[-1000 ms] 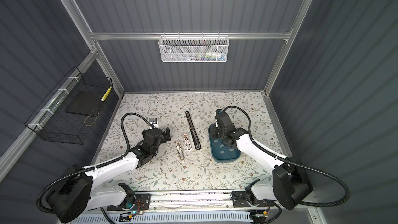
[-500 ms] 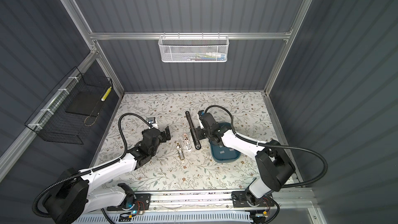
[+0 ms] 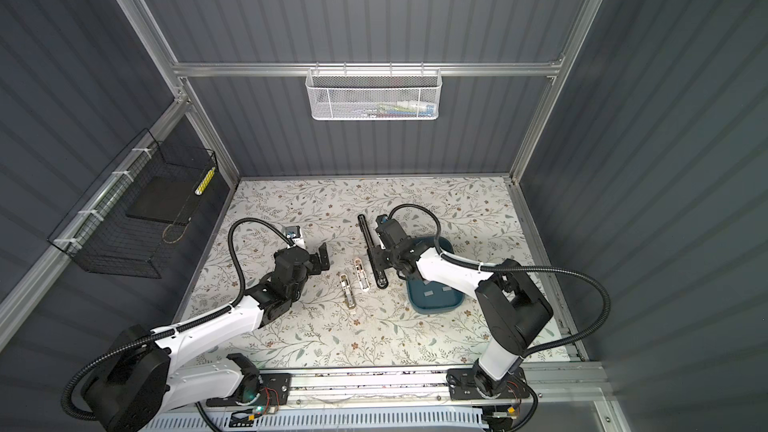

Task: Load the staples into the stapler

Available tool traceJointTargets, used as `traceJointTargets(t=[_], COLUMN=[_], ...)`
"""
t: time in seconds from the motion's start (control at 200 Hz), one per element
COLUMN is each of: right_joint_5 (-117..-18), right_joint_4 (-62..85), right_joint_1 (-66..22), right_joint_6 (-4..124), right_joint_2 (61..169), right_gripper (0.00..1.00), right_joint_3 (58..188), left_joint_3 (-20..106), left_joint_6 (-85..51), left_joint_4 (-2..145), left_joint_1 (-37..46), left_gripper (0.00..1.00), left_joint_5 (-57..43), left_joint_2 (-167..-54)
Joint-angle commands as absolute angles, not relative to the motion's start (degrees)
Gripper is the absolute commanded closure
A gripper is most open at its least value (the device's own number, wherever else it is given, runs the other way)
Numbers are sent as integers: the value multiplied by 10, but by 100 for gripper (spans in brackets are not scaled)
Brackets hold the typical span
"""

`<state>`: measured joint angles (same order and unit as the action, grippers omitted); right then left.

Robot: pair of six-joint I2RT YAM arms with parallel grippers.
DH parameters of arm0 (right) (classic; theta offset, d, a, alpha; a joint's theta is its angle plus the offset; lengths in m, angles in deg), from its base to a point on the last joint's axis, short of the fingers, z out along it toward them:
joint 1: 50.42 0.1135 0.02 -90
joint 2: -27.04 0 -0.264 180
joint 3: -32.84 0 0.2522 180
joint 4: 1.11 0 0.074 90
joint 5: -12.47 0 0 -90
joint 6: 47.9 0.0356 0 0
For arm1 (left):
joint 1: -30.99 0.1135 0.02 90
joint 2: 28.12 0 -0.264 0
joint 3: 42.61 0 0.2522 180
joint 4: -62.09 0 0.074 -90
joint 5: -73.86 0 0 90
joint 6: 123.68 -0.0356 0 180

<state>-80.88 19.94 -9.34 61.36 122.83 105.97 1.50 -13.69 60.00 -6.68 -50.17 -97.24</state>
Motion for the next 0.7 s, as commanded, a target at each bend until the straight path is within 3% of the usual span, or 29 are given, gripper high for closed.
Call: traceJointTargets(t=[0.0, 0.695], right_joint_5=[-819, -817], right_joint_4=[215, 229], right_joint_1=[-89, -75], right_joint_6=[620, 627], right_joint_2=[1242, 1276], right_gripper=[94, 94], right_joint_3=[1083, 1097], left_joint_3=[18, 10], left_joint_6=[-138, -143], left_joint_4=[598, 594], left_joint_1=[-62, -62], left_gripper=[0, 0], left_joint_5=[-497, -509], left_joint_2=[-979, -962])
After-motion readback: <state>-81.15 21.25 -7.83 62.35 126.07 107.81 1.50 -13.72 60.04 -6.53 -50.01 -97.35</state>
